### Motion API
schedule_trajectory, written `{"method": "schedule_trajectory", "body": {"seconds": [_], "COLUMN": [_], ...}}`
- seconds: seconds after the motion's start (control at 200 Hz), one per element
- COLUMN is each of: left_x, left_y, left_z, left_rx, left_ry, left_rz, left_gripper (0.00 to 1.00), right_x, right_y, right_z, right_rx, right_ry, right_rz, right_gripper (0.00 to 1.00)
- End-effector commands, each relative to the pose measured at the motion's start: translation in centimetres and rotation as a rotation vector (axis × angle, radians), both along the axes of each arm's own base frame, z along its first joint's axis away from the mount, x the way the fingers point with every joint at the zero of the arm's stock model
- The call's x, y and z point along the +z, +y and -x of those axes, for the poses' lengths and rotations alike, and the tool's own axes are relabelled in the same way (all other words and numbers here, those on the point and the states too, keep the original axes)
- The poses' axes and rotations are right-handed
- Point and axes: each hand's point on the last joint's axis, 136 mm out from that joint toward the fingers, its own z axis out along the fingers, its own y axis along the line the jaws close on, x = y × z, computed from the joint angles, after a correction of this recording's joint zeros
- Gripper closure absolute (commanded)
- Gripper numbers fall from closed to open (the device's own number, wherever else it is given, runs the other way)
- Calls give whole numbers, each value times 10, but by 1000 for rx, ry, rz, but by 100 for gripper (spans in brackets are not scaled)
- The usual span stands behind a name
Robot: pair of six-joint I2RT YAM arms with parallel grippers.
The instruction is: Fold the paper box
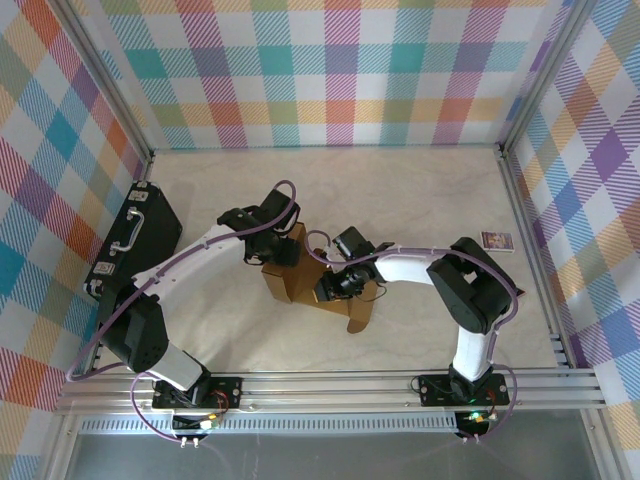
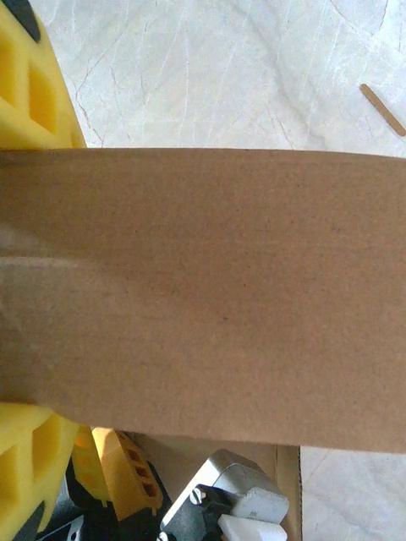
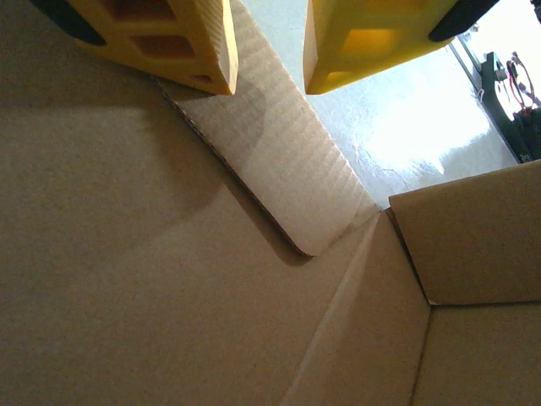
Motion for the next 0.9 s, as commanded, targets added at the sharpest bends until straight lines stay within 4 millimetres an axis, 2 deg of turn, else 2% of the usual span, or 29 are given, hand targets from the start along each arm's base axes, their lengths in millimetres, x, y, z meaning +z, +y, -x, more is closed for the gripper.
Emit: {"method": "schedule_trajectory", "body": {"seconds": [0.0, 0.15, 0.315, 0.575, 0.69, 0.795, 0.895], "left_x": [-15, -16, -13, -12, -11, -11, -11], "left_y": [4, 5, 5, 5, 4, 5, 5], "left_z": [13, 13, 12, 13, 13, 13, 12], "left_rx": [-18, -16, -17, -18, -19, -18, -17], "left_ry": [83, 87, 83, 82, 81, 79, 81], "left_rz": [-30, -38, -40, -39, -40, -44, -44], "left_gripper": [49, 49, 49, 49, 49, 49, 50], "right_x": [-36, 12, 60, 101, 106, 95, 82], "right_y": [-22, -10, -18, -49, -57, -70, -73], "right_z": [20, 11, -7, -51, -73, -99, -113], "right_rx": [-9, 19, 3, -112, -135, -207, -222], "right_ry": [78, -34, -155, -217, -257, -246, -231], "right_rz": [123, 5, -27, -104, -83, -8, 20], "right_gripper": [71, 66, 59, 55, 54, 53, 54]}}
